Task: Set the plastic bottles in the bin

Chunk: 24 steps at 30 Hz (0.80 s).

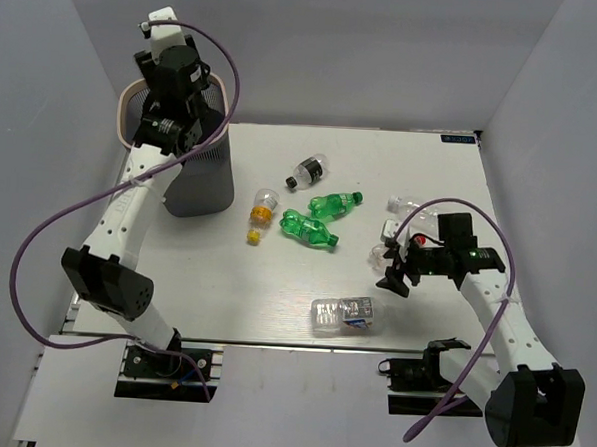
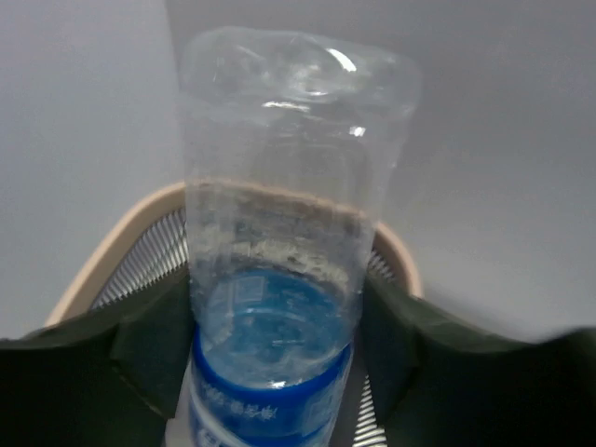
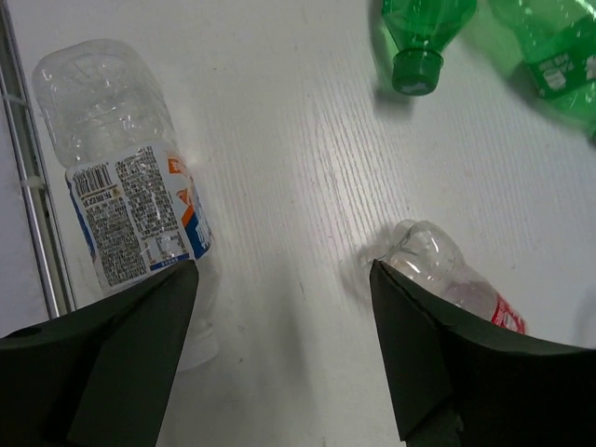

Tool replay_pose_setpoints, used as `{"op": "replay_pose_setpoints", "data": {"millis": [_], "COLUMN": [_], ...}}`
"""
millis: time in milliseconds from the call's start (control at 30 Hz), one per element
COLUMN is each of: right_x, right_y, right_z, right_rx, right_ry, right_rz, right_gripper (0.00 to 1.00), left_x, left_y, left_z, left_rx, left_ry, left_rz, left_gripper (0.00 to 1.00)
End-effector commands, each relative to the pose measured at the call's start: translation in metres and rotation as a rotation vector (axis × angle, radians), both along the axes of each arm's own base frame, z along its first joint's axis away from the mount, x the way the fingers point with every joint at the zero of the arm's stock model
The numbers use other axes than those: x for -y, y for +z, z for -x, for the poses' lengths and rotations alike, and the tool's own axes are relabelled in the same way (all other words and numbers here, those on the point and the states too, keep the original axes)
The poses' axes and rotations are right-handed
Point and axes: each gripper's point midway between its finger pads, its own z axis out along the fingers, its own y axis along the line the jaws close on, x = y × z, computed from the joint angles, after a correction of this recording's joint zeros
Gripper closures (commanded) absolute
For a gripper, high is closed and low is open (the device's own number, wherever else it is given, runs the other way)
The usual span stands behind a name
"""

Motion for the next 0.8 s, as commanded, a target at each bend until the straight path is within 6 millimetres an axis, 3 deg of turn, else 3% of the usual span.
{"op": "replay_pose_setpoints", "data": {"millis": [0, 33, 100, 300, 333, 433, 467, 533, 567, 600, 667, 767], "right_x": [-0.01, -0.013, -0.021, -0.037, -0.04, -0.047, -0.048, -0.05, -0.049, -0.05, -0.05, -0.047], "right_y": [0.016, 0.014, 0.018, 0.006, 0.001, -0.003, -0.008, -0.014, -0.019, -0.025, -0.034, -0.052], "right_z": [-0.003, 0.008, 0.018, 0.032, 0.04, 0.053, 0.058, 0.066, 0.072, 0.075, 0.079, 0.069], "right_rx": [0.155, 0.117, 0.138, 0.131, 0.103, 0.071, 0.053, 0.039, 0.017, 0.007, -0.024, -0.01], "right_ry": [0.124, 0.161, 0.246, 0.379, 0.418, 0.481, 0.491, 0.526, 0.533, 0.541, 0.532, 0.465], "right_rz": [-0.006, -0.021, -0.048, -0.042, -0.036, -0.028, -0.018, 0.009, 0.018, 0.024, 0.056, 0.124], "right_gripper": [0.19, 0.17, 0.14, 0.12, 0.12, 0.12, 0.1, 0.1, 0.1, 0.1, 0.1, 0.1], "left_x": [-0.036, -0.037, -0.035, -0.013, 0.006, 0.033, 0.061, 0.093, 0.123, 0.134, 0.162, 0.173], "left_y": [-0.038, -0.052, -0.055, -0.026, -0.022, -0.012, -0.009, -0.023, -0.03, -0.048, -0.067, -0.113], "left_z": [-0.003, -0.008, -0.011, 0.007, 0.011, 0.043, 0.052, 0.069, 0.085, 0.091, 0.11, 0.126], "left_rx": [-0.115, -0.151, -0.158, -0.129, -0.117, -0.056, -0.035, -0.051, -0.064, -0.108, -0.162, -0.282], "left_ry": [0.075, 0.068, 0.031, -0.161, -0.262, -0.462, -0.629, -0.81, -0.984, -1.055, -1.196, -1.233], "left_rz": [0.017, 0.01, 0.024, -0.069, -0.088, -0.093, -0.094, -0.067, -0.037, -0.007, 0.052, 0.077], "left_gripper": [0.2, 0.12, 0.01, 0.01, 0.01, 0.01, 0.01, 0.01, 0.01, 0.01, 0.01, 0.01]}}
